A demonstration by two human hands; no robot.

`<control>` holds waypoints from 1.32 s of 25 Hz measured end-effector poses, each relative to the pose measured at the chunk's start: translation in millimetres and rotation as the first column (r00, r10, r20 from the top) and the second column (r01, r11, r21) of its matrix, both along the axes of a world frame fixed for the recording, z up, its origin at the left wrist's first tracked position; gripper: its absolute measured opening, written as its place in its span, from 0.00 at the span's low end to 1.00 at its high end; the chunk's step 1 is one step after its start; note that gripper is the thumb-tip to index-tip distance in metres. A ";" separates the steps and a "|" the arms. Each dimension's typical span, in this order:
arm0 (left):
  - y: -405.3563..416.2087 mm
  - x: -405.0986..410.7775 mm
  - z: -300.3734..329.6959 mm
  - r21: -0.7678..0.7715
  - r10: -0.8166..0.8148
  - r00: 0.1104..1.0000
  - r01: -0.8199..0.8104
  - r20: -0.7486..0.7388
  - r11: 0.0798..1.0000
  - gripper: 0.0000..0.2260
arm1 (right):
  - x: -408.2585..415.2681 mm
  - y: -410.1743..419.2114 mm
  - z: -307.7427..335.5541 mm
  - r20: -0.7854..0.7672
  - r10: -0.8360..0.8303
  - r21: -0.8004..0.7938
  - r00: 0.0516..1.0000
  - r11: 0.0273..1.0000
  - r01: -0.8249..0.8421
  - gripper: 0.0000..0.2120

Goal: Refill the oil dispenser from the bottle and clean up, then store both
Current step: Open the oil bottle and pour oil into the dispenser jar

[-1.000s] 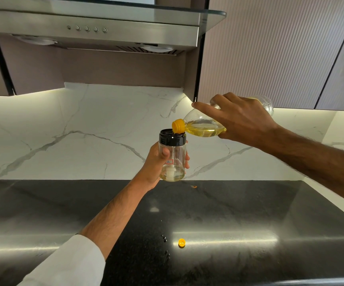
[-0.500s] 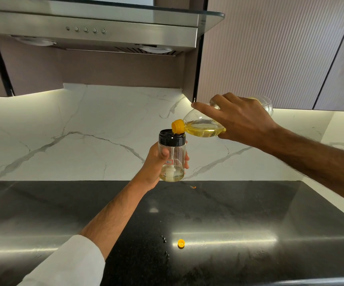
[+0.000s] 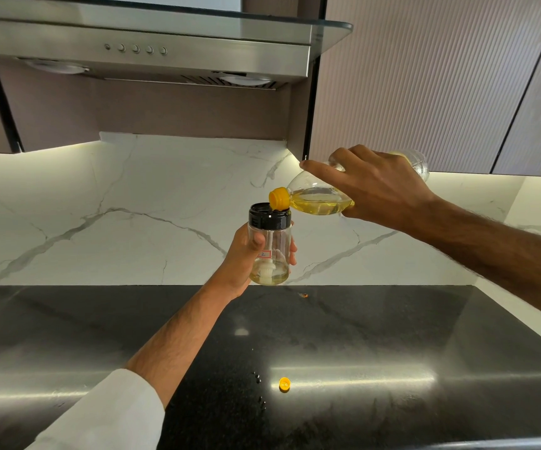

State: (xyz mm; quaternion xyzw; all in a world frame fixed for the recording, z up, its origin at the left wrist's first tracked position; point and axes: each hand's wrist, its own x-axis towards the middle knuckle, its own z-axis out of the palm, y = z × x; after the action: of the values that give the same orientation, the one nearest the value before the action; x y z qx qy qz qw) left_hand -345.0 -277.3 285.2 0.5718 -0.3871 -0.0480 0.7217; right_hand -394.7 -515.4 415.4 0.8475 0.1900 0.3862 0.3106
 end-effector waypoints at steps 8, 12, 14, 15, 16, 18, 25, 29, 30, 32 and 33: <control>0.4 -0.5 0.8 -0.004 0.002 1.000 -0.002 0.005 1.000 0.46 | -0.1 1.2 1.3 0.000 0.004 0.004 1.000 1.000 -0.004 0.55; 1.4 -1.5 2.4 -0.001 0.003 1.000 -0.003 -0.002 1.000 0.46 | -1.6 3.2 2.3 0.014 0.000 -0.007 1.000 1.000 0.000 0.55; 1.7 -1.6 2.0 0.000 0.004 1.000 -0.004 -0.004 1.000 0.46 | -1.8 3.5 2.7 0.013 0.001 -0.006 1.000 1.000 -0.001 0.55; 1.7 -1.6 1.7 -0.001 0.002 1.000 -0.002 -0.004 1.000 0.46 | -1.8 3.7 2.7 0.011 0.003 -0.005 1.000 1.000 -0.003 0.55; 1.8 -0.9 1.8 -0.002 0.001 1.000 -0.001 -0.005 1.000 0.45 | -1.8 4.0 2.9 0.010 0.006 -0.004 1.000 1.000 -0.006 0.55; 2.1 -0.3 1.2 -0.005 0.000 1.000 0.000 -0.003 1.000 0.44 | -2.1 4.5 3.2 0.008 0.003 -0.007 1.000 1.000 -0.003 0.56; 1.7 -3.4 3.9 0.000 -0.003 1.000 0.003 0.004 1.000 0.45 | -1.2 3.6 3.5 0.002 0.009 -0.004 1.000 1.000 -0.008 0.55; 2.9 -2.7 3.5 -0.002 -0.007 1.000 0.007 0.005 1.000 0.44 | -1.0 3.6 3.5 0.000 0.006 -0.007 1.000 1.000 -0.006 0.55; 3.3 -2.7 3.8 -0.004 -0.008 1.000 0.008 0.006 1.000 0.44 | -1.2 3.9 3.9 0.002 0.008 -0.006 1.000 1.000 -0.008 0.55; 3.0 -2.7 4.0 -0.006 -0.008 1.000 0.008 0.010 1.000 0.44 | -1.6 4.5 4.7 0.004 0.015 -0.004 1.000 1.000 -0.015 0.55; 2.9 -2.9 4.1 -0.008 -0.006 1.000 0.006 0.011 1.000 0.44 | -1.8 4.5 4.9 0.003 0.017 -0.001 1.000 1.000 -0.017 0.55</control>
State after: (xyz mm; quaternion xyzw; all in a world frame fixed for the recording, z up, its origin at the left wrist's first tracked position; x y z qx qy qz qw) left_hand -347.9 -274.4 289.3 0.5680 -0.3932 -0.0455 0.7216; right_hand -396.5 -510.9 420.2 0.8453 0.1968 0.3897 0.3081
